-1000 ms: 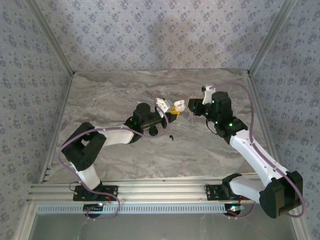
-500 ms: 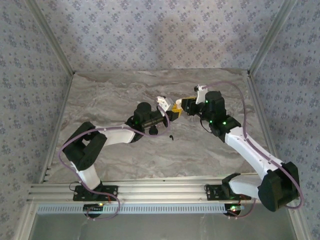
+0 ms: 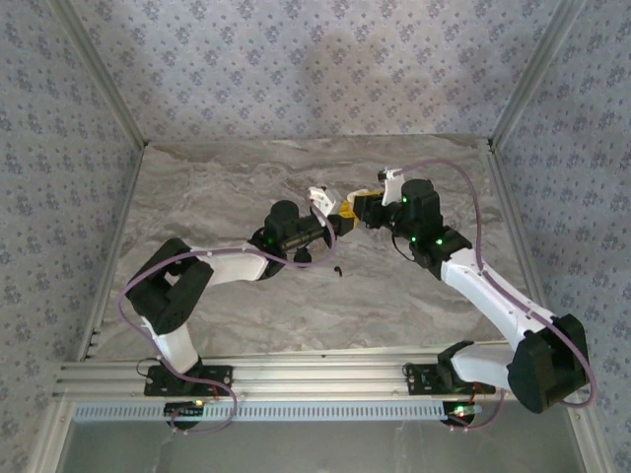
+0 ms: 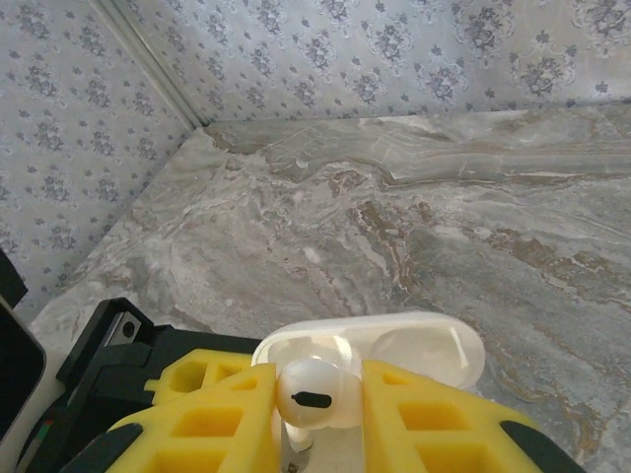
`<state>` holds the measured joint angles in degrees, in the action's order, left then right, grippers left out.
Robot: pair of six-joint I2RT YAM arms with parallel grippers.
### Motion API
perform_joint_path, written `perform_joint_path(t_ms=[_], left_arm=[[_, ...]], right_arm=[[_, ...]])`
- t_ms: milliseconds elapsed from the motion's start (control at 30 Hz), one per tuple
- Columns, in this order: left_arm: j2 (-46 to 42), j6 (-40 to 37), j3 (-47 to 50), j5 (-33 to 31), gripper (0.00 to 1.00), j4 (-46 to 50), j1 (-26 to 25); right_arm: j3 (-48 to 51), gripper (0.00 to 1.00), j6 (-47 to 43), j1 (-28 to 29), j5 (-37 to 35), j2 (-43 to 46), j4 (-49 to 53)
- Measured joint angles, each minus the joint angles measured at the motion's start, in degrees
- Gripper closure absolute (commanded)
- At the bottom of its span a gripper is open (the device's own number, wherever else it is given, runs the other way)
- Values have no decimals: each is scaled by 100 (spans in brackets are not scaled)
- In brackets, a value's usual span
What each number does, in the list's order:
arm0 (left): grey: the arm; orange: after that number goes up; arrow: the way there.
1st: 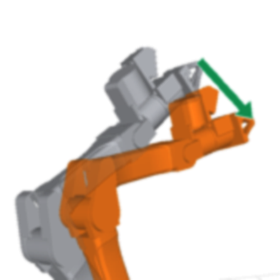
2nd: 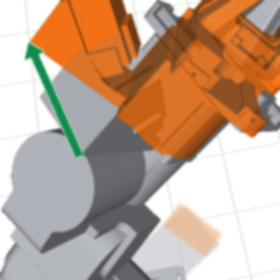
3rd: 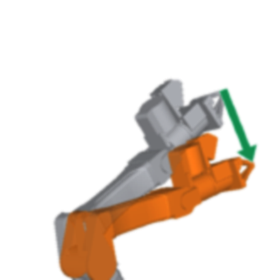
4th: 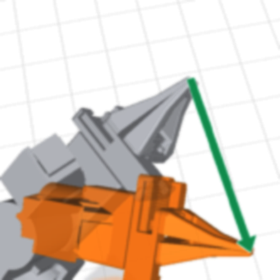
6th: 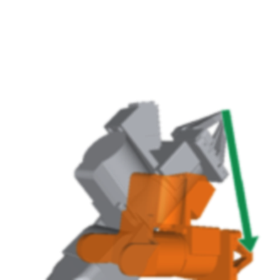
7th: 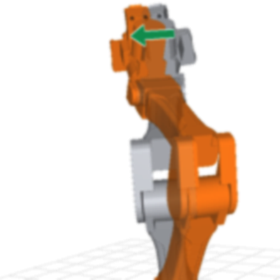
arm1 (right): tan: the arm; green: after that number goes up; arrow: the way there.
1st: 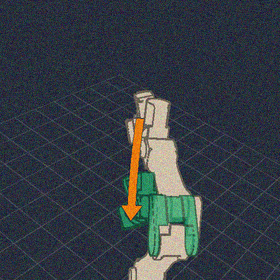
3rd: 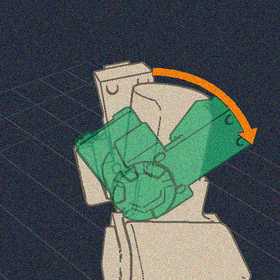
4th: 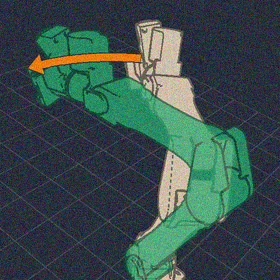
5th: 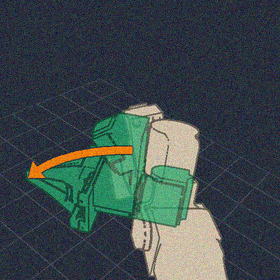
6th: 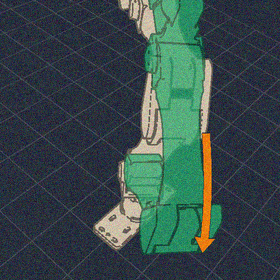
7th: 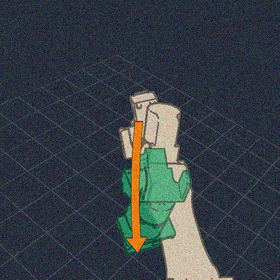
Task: Insert the wireless bluetooth earbuds into the charging case
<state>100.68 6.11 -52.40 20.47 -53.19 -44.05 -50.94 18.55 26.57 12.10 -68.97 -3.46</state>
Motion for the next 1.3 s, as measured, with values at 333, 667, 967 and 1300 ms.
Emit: perform_joint_path(t_ms=[333,667,967,1300], left_arm=[[0,68,-7,-39,91,-74,0],[0,66,-7,-39,91,-81,0],[0,57,-7,-33,91,-87,0],[0,20,48,197,91,-107,0]], right_arm=[[0,71,-2,0,42,2,20],[0,60,0,-9,114,7,20],[-9,48,-2,-83,238,151,129],[-378,41,142,-575,949,369,431]])
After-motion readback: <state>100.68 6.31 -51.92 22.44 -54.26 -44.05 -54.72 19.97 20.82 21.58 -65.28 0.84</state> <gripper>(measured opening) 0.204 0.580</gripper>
